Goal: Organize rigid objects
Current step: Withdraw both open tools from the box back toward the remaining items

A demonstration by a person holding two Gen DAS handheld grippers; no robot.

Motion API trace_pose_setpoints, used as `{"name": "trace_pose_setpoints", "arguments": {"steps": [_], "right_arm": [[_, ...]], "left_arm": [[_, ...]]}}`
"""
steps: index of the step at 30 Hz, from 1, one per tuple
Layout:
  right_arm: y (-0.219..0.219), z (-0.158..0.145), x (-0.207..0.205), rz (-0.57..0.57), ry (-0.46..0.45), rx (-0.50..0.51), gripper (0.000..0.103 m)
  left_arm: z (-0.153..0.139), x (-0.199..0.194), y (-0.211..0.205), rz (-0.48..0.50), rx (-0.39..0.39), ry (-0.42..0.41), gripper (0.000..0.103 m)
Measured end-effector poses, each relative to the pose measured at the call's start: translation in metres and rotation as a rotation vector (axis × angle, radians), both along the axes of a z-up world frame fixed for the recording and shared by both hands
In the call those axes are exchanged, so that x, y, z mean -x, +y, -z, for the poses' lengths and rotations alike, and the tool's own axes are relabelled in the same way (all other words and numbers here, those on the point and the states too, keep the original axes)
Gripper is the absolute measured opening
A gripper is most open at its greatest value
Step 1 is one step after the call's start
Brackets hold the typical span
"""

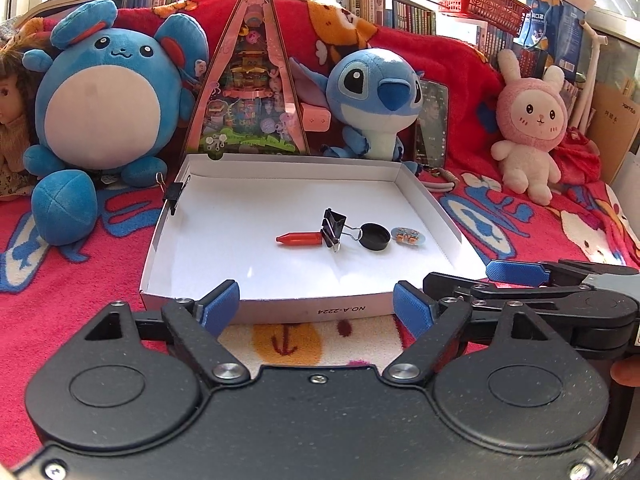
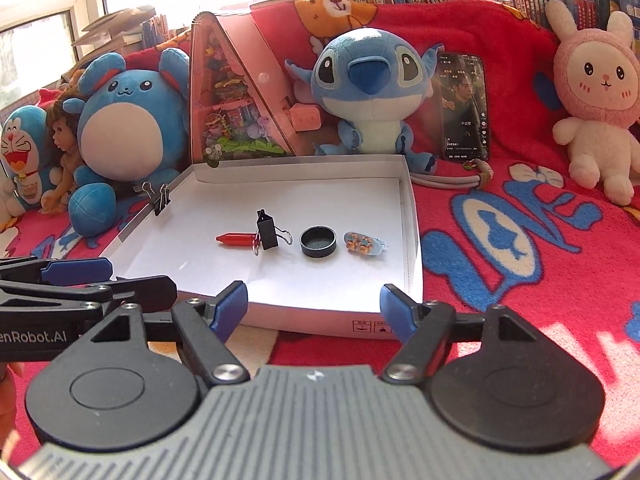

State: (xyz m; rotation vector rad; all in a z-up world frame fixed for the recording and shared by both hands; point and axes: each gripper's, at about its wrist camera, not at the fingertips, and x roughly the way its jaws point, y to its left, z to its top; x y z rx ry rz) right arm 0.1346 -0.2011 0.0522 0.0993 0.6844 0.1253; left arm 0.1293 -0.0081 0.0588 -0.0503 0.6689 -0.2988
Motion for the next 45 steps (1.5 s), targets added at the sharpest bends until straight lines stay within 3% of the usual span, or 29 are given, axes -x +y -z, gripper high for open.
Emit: {"name": "trace_pose_setpoints", "arguments": {"steps": [17,45], "right_arm": [[-0.001,0.008,0.042,-0.019,-0.072,0.067,0.103],[-0.003,0.034,0.086,-0.034,-0.112,0.108,0.103]], "left_arm": [[0.007,0.051,-0.002,0.041,-0.019,-0.042,0.091],[0.037,0.096,-0.003,0.06,-0.102,-0.072,0.092]]}}
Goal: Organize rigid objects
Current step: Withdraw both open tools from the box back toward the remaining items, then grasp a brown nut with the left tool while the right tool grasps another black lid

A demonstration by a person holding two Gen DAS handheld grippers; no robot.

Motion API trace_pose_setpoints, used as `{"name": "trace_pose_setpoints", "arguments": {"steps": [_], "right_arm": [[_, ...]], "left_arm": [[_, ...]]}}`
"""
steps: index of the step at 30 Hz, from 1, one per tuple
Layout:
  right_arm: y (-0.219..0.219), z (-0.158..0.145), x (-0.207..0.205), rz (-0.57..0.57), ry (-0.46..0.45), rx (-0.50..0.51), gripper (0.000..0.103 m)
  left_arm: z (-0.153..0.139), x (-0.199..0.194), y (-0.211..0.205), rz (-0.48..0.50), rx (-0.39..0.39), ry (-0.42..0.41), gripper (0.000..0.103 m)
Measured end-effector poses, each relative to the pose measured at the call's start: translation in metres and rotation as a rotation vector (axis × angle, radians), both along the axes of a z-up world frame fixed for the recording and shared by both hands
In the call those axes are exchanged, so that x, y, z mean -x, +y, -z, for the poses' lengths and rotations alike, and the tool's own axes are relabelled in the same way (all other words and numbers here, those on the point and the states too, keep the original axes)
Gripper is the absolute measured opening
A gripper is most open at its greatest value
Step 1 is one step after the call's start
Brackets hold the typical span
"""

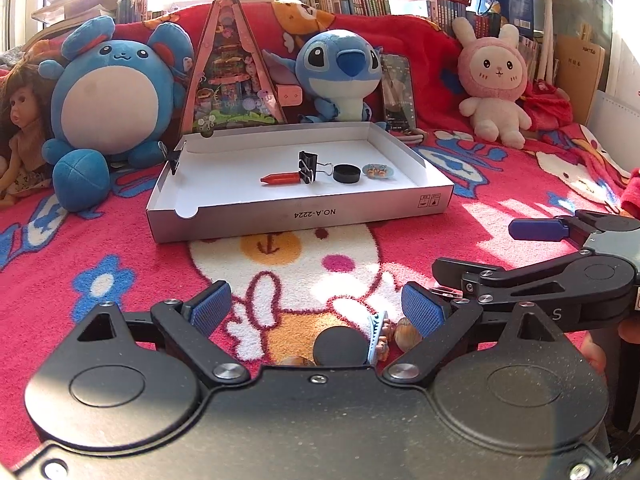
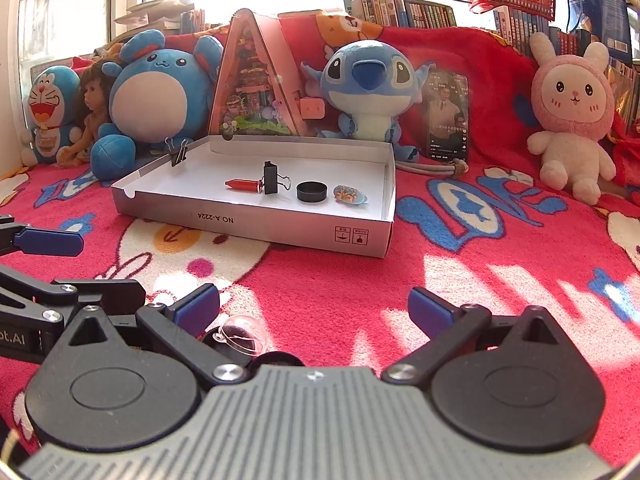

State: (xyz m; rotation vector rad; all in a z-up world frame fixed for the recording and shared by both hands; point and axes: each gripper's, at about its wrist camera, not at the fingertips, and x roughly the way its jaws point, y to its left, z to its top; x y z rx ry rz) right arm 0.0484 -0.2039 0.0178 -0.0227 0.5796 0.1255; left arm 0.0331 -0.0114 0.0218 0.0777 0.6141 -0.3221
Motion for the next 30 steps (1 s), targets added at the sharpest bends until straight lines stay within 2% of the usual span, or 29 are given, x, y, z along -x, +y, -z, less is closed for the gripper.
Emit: {"name": "trace_pose_setpoints", "arguments": {"steps": [19,22,27,30], "right_arm": [[0.004,0.01,0.025,0.003,-0.011,0.067,0.103],[0.003,0.011,0.029,0.002,-0.012,0.074,0.103],[0.002,0.014,0.033,0.008,0.001,0.078,0.103],[0.001,0.016,0.035,0.015,0.007,0.075,0.103]], "left_arm": [[0.013,0.025,0.012,-0.004,-0.027,0.008,0.091],[0.014,0.028,0.015,-0.006,-0.031,0.018,0.085],[0.021,0.026,0.023,-0.022,-0.02,0.073,0.07],[0.022,0.027,0.024,-0.034,-0.019,0.071,0.065]]}}
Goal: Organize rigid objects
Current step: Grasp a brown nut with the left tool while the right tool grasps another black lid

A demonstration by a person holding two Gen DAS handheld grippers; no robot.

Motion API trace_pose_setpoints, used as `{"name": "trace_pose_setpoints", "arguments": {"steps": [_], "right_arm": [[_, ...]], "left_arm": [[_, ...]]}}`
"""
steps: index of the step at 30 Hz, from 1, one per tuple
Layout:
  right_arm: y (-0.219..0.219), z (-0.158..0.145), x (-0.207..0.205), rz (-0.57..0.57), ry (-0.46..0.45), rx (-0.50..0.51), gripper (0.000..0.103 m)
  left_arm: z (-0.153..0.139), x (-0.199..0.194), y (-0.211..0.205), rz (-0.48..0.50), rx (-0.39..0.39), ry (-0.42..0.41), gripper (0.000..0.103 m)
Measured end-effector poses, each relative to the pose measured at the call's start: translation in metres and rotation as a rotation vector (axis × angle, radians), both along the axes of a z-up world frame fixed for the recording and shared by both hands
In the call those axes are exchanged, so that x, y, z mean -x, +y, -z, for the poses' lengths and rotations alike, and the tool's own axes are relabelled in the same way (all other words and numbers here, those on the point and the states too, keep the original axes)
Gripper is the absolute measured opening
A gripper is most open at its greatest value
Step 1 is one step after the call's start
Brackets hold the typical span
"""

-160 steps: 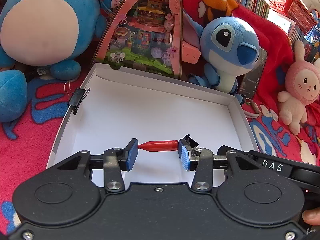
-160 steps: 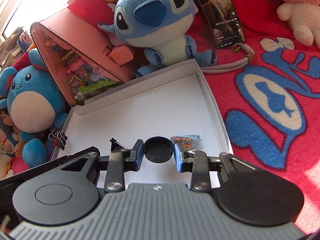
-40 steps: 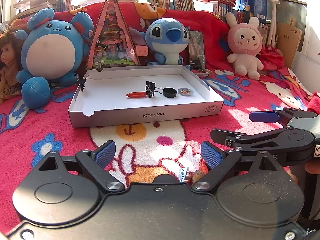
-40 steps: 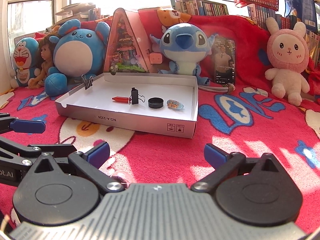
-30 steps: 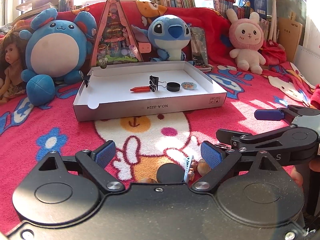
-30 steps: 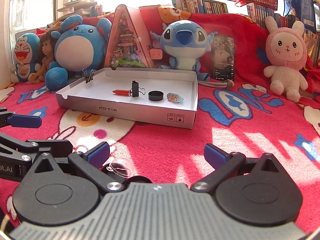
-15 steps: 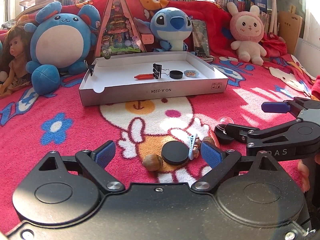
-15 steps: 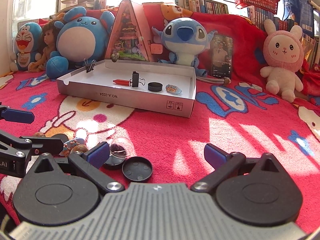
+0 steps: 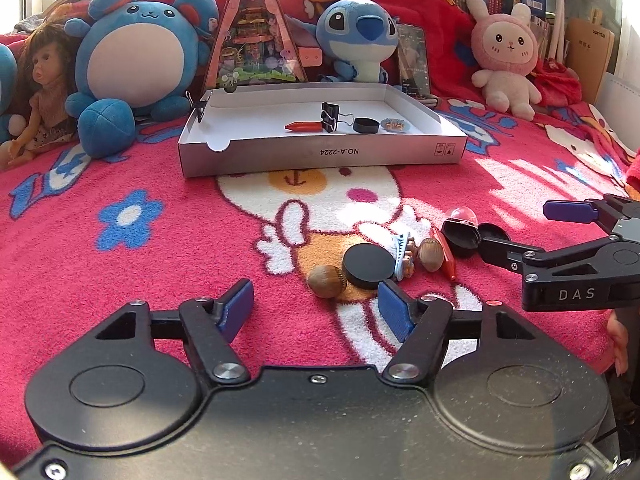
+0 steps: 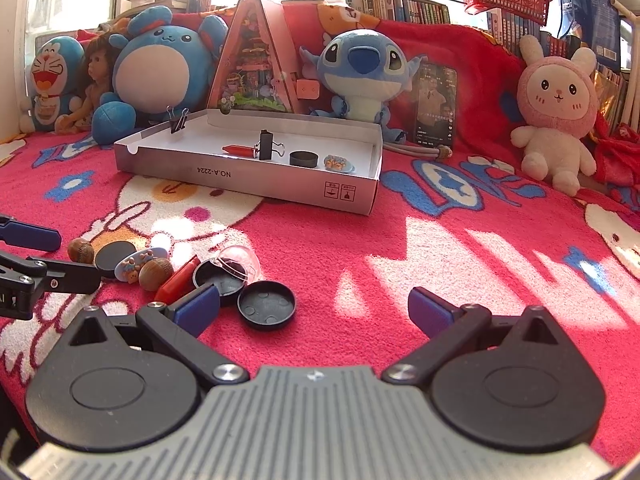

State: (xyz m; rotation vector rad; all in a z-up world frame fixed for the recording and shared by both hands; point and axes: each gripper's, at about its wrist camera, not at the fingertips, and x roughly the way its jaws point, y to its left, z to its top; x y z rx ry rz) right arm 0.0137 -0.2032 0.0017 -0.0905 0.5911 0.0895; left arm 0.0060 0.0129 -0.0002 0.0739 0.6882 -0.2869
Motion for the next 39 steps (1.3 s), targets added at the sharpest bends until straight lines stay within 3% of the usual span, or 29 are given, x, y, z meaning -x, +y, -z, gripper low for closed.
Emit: {"name": "trace_pose_setpoints", "arguments": {"steps": [9,26,35,39], "right_arm": [[0.002,0.004,0.004,-0.014,0.006,0.003,0.098],[0.009,0.005,0.009,-0.017,-0.022,0.0,0.063],[0.015,0.007,0.007,-0.034,-0.027,0.012,0.062],[0.016,0.007,0.008,-0.034,-0.025,-0.002,0.051]], "left_arm": [[0.001,0.001,-0.005,-0.003,-0.025,-0.018,0.054],[-0.002,-0.004,-0.005,-0.015,-0.027,-0.025,0.031],[0.0,-0.008,-0.01,-0.003,-0.029,-0.034,0.018],[0.0,-0.007,-0.01,0.0,-0.034,-0.036,0.018]]}}
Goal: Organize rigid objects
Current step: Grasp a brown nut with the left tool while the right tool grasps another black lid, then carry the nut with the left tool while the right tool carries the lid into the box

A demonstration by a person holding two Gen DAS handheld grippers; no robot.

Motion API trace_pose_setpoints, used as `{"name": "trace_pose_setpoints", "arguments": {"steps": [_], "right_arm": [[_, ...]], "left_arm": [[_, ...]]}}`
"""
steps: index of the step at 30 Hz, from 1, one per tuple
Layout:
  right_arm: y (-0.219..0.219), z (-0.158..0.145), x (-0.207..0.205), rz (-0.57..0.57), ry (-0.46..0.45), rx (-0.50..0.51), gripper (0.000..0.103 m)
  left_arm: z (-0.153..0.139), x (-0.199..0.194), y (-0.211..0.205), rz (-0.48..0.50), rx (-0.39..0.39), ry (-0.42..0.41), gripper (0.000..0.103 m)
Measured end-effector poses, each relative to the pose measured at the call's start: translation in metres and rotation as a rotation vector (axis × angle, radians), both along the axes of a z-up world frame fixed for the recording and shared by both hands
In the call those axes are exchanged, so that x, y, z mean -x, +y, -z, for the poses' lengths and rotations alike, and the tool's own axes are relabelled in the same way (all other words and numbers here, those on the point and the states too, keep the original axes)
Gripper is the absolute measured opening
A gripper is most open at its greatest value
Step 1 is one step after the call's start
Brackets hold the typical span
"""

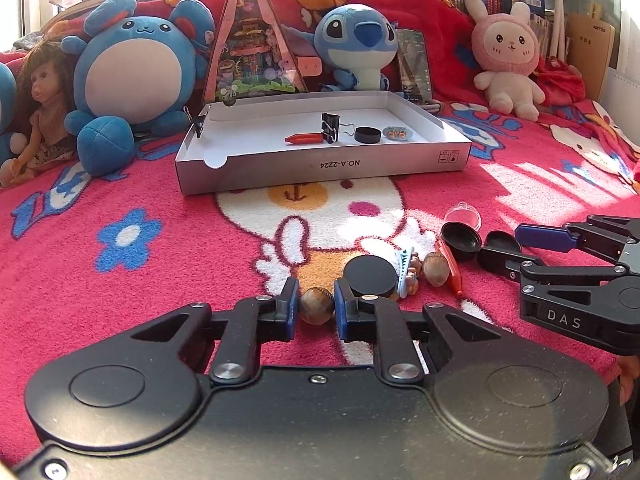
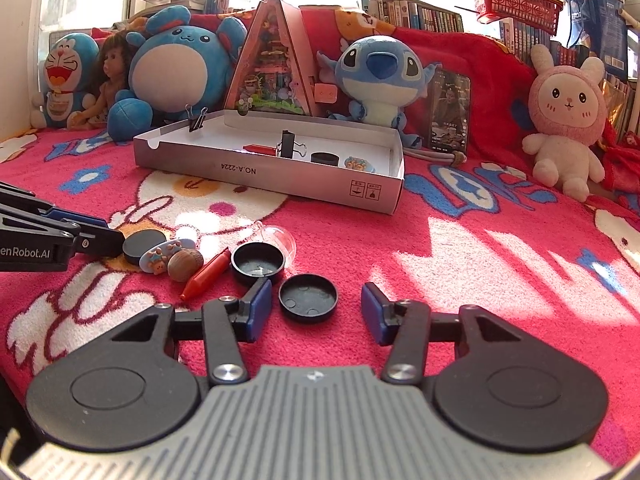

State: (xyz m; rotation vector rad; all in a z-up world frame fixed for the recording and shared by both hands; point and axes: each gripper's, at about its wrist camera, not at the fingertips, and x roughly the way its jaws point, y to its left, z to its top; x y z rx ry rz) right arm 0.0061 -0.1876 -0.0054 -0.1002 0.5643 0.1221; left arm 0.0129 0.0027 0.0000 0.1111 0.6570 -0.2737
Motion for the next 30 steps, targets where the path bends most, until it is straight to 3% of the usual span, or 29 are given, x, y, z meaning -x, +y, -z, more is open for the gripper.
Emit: {"name": "trace_pose_setpoints", "arguments": {"steps": [4,15,30], "right_arm": [[0.004,-0.001,0.001,-0.003,-0.005,0.004,0.037],[-0.003,-0.009,-0.002,0.043,-0.025,0.011,0.037],[-0.016,-0.038,-0.025,0.081,-0.075,-0.023,0.037]], "left_arm": [[-0.001,0.0,0.0,-0.004,0.004,0.003,0.018],[-0.009,-0.01,0.009,-0.039,0.019,0.007,0.018],[-0.047,-0.044,0.016,-0.056,0.099,-0.033,0.018]]}}
